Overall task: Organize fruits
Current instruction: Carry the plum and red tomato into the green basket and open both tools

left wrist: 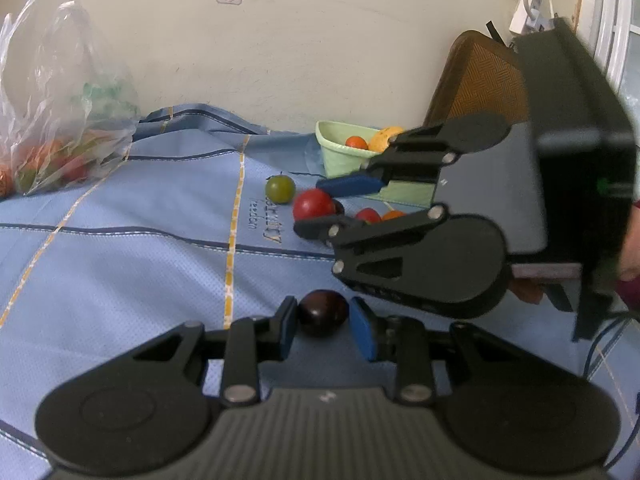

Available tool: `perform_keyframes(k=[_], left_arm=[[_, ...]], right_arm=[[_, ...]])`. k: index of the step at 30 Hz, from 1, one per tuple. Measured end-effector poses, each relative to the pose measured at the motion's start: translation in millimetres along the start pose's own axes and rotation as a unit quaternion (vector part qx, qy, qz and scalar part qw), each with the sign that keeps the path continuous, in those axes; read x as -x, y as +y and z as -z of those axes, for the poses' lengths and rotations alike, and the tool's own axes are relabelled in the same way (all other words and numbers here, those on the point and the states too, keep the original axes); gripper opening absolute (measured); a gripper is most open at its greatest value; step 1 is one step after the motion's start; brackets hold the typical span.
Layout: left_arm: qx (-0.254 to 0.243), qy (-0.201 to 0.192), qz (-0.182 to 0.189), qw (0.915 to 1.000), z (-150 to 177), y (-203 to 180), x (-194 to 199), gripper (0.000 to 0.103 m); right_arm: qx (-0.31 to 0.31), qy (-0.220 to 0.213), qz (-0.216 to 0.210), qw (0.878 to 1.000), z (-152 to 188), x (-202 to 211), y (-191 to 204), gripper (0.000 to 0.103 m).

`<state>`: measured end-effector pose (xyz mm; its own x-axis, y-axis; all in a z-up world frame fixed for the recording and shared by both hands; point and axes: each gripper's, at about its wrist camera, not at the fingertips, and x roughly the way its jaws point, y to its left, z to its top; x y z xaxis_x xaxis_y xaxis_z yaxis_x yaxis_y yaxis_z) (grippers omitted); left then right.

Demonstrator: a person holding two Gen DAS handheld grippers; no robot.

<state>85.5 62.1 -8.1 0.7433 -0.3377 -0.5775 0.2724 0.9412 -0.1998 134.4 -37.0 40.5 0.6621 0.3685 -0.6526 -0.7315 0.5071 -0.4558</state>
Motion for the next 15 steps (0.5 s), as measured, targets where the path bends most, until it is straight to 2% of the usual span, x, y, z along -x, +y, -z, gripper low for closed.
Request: perform_keyframes(k=[2, 4, 6, 8, 11, 15], left_arm=[[0.001, 0.0, 0.0, 1.0, 0, 0, 0, 0.029], [0.002, 0.0, 0.0, 1.0, 0, 0, 1, 0.029], [0.004, 0.0, 0.0, 1.0, 0, 1, 1, 0.029], [0.011, -0.001, 0.001, 0.9999, -1, 2, 1, 0.029], [0.023, -0.001, 0.009, 0.9997, -1, 4, 0, 0.029], [0.024, -0.004, 0.014, 0.9996, -1, -2, 0, 0.029]], right_arm=[[-0.031, -0.017, -0.009, 0.999, -5, 11, -7, 0.033], [-0.108, -0.027, -0.045, 0.993, -8, 23, -25, 0.033], [-0.193, -0.028, -0.085, 0.977, -3, 34, -43, 0.033], [-0.282, -0.023, -0.118, 0.952, 12, 44, -61, 0.033], [-0.37, -0.02, -0.14, 0.918, 39, 62, -70, 0.033], [-0.416, -0.008, -0.129, 0.9, 78, 84, -65, 0.033]])
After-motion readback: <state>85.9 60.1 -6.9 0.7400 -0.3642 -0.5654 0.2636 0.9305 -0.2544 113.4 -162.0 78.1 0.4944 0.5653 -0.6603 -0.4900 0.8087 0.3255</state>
